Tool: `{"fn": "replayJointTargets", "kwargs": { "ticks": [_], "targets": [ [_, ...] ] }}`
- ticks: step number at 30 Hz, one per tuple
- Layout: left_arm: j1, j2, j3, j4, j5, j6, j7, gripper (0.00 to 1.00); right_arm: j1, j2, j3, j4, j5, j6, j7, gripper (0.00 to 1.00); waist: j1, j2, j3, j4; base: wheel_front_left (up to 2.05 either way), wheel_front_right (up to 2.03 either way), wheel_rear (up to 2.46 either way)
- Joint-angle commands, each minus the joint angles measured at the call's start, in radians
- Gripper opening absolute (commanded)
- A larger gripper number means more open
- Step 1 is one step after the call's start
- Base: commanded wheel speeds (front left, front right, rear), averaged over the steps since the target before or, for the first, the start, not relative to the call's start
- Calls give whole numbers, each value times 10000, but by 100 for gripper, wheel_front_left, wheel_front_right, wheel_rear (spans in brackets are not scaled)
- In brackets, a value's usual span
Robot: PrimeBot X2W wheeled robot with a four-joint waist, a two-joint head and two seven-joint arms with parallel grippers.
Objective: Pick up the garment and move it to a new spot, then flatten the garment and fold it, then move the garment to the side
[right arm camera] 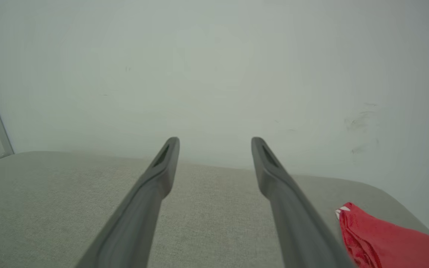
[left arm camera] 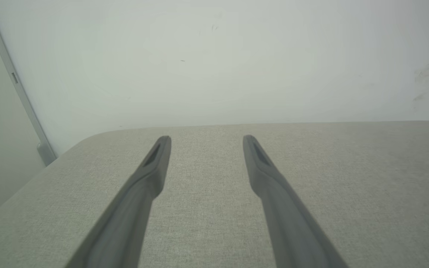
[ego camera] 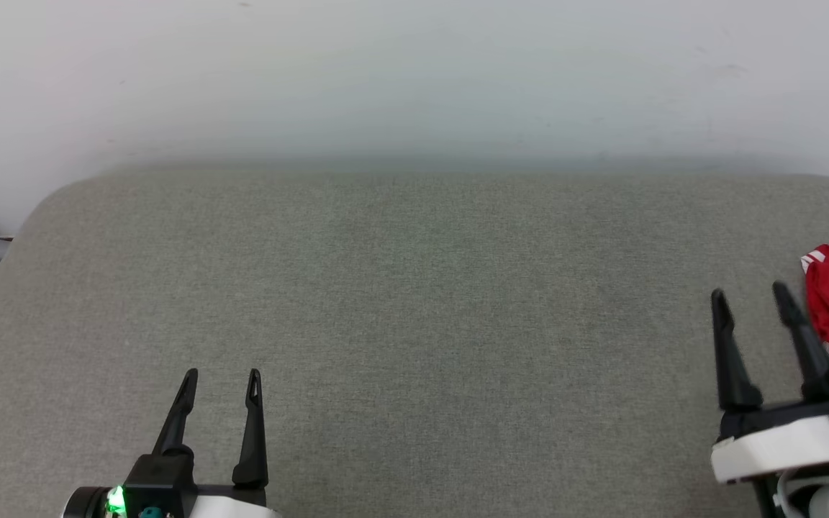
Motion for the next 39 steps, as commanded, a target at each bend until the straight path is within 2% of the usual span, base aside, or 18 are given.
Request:
{"fn": "replayJointTargets", "kwargs": {
  "ticks": [1,13,30,31,35,39],
  "targets": [
    [116,-42,56,67,-94,-37,-18,100,284,163,34,-5,-1,-12,-51,100,1,-1,-54,-76,0,0,0],
    [239,-125,22,414,-218,-427,-19,100,1657,937,-51,-499,-169,-12,-43,100,1,-1,-213,-220,0,0,0],
    [366,-189,123,349,-182,-705,-18,100,2376,1103,-30,-1127,-31,-12,-42,100,1,-1,-307,-209,0,0,0],
    [297,-194,91,392,-249,-704,2,0,2221,1059,-35,-1090,-59,2,-15,0,1,-1,-309,-208,0,0,0],
    [379,-230,53,777,-297,-704,12,0,2236,1060,-29,-715,-28,2,25,0,1,-1,-309,-209,0,0,0],
    [267,-222,101,889,-1117,-752,180,0,2134,1021,11,-596,788,2,166,0,1,-1,-302,-212,0,0,0]
  ]
}}
